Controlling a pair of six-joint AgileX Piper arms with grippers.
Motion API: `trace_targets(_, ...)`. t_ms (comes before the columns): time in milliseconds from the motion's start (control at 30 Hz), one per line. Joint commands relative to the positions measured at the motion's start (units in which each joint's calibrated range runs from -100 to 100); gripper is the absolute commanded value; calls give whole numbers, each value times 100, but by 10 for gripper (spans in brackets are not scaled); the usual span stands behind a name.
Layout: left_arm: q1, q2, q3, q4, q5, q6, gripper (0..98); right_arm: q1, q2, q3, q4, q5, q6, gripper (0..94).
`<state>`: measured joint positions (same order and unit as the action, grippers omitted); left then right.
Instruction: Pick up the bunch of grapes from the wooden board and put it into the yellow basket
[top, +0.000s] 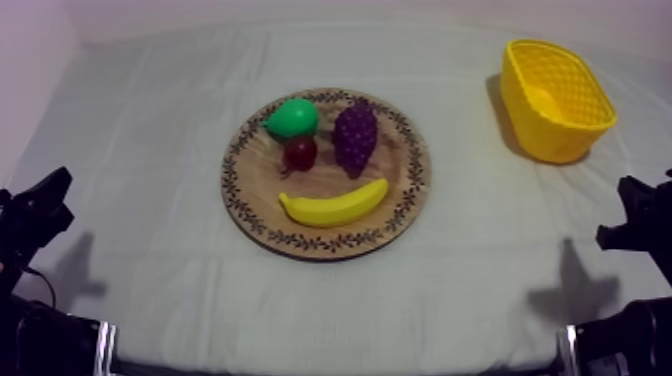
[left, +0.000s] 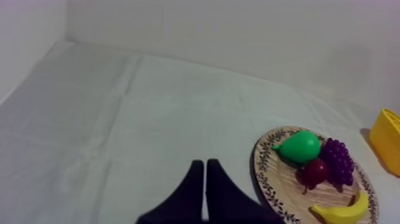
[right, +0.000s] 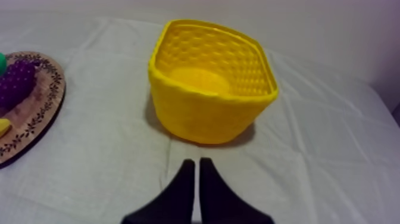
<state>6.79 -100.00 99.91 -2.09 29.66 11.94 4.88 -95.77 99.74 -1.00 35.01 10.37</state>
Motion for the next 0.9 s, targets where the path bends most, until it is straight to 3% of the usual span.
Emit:
trace_targets(0,-2,0,-2,1,0,0,1,2,2,4,-1,-1,11,12)
trace_targets(133,-2,0,-2,1,0,0,1,2,2,4,-1,-1,73,16)
trace_targets(333,-2,0,-2,1,0,0,1,2,2,4,-1,-1,-150,33)
trace_targets(867,-2,0,-2,1,0,0,1,-102,2,4,-28,15,16,6)
